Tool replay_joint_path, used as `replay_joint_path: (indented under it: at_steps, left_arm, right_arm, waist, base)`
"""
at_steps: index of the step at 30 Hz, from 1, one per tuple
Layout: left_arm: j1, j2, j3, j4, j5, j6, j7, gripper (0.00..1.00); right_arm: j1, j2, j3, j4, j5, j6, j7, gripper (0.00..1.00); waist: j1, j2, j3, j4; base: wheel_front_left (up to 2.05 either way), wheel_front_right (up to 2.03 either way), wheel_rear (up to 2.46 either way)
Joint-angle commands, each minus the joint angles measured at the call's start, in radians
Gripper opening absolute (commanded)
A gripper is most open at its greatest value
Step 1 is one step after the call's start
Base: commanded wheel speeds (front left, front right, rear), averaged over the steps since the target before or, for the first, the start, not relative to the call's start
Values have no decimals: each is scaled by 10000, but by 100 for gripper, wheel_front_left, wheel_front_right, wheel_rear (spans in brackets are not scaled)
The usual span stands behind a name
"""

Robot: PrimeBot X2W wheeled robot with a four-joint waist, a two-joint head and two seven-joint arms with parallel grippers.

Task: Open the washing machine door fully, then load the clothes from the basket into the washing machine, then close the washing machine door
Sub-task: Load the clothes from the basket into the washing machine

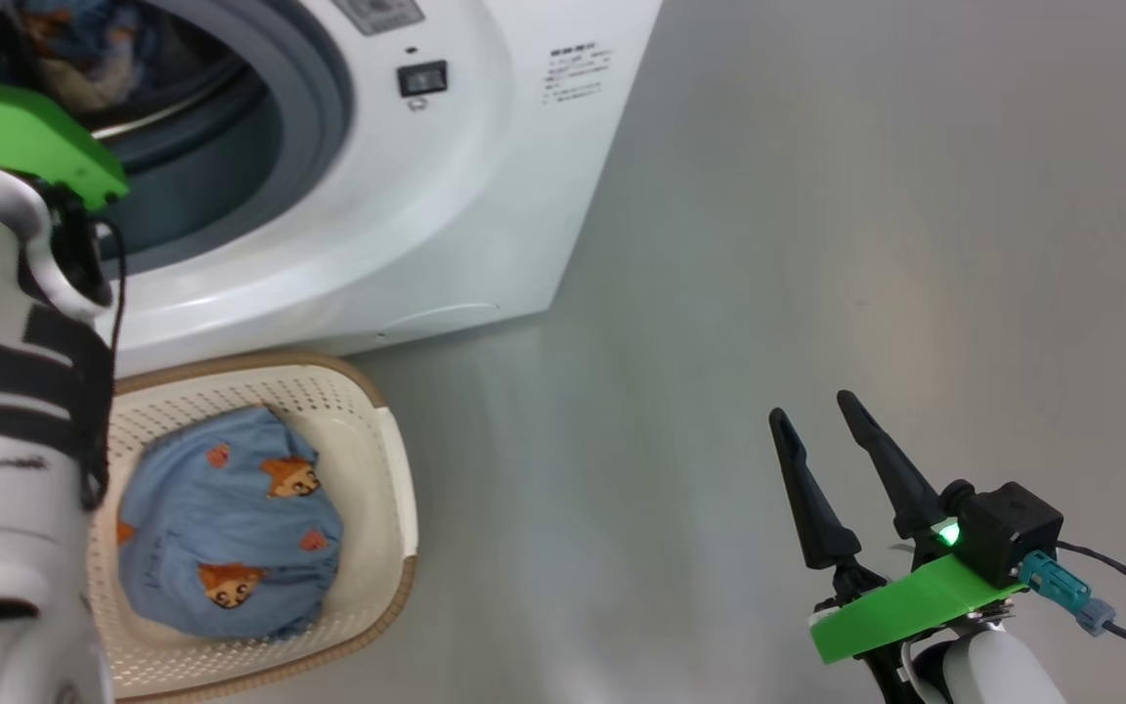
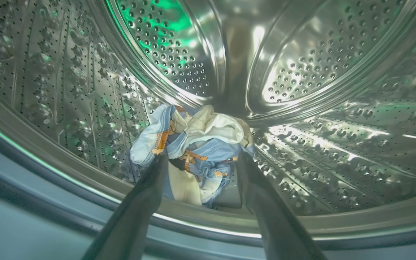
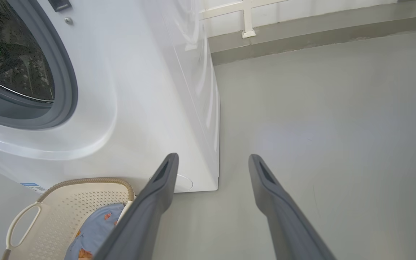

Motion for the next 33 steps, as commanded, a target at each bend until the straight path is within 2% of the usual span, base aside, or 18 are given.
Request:
replay_joint_path:
  at_steps: [1,7,11,14,25,33]
  left_arm:
    - [200,342,105,-341,-32,-39,-60,100]
    - [1705,-37,291,-1624,23,-295,-62,100]
    - [2982,-262,318,-2711,173,-723,-63,100]
    - [3967,-408,285,-3563,374,-851,-63,100]
    - [7856,-743,209,-7368,815,-768,-64,100]
    - [10199,-761,238,-9684,1081,-970,-64,100]
  right_arm:
    - [198,-39,179,-215,-116,16,-74,100]
    - [272,-22,-11,-247,-238,16,-74,100]
    - [372,-8,-132,-258,-330,16,-74,100]
    - [371,-6,-179,-295,-400,16,-74,100]
    - [640,-38,-668,-508,-767,16,-74,100]
    - [1024,-106,-839,-644,-990,16,-74,100]
  waist:
    - [0,0,-353,313]
    - [0,0,-1068,631]
    - [0,0,-1565,756]
    - [0,0,-1884,828]
    - [0,0,-2853,1159]
    - [0,0,-3225,1291]
  base:
    - [0,0,0]
    - [0,0,0]
    - [0,0,0]
    - [0,0,0]
    - [0,0,0]
    - [0,0,0]
